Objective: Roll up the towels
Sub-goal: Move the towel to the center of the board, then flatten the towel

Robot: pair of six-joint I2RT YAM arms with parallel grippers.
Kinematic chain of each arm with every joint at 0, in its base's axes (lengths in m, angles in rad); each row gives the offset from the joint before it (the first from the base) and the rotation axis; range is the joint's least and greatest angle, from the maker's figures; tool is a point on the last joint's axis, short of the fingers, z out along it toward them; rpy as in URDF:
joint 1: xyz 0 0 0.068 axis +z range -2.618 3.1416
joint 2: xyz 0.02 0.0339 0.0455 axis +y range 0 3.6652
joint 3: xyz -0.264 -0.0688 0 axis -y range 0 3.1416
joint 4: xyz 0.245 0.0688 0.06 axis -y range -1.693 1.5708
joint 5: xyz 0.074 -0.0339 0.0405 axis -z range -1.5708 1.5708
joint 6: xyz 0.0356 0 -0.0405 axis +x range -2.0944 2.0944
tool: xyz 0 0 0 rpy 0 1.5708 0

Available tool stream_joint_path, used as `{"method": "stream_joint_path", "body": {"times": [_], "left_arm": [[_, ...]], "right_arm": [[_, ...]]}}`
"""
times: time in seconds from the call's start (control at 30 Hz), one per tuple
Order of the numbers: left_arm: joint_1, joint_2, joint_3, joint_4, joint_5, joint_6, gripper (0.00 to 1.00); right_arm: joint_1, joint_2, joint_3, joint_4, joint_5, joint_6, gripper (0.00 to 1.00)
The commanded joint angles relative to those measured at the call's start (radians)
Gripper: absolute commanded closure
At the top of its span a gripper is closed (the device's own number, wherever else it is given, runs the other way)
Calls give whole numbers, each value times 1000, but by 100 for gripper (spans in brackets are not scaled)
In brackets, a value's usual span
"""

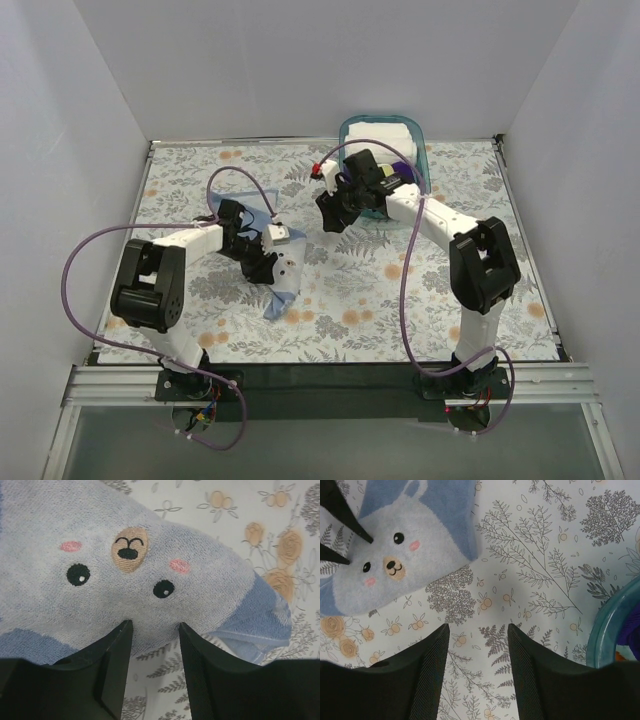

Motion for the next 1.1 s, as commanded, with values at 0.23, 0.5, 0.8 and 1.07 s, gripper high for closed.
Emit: {"method": "stream_joint_path", "body": {"times": [0.23, 0.5, 0.8, 1.07], "left_arm": [[-143, -259, -92, -5, 128, -101, 53], [21, -117, 291, -312, 62, 56, 42], [325, 291, 835, -465, -49, 265, 40], [336, 475, 973, -533, -73, 514, 40]], "right_arm": [[4, 124, 76, 36, -117, -13, 49], [67, 165, 39, 30, -128, -71, 32], [122, 293, 92, 50, -135, -77, 37], [130, 281, 59, 15, -169, -89, 58]]}}
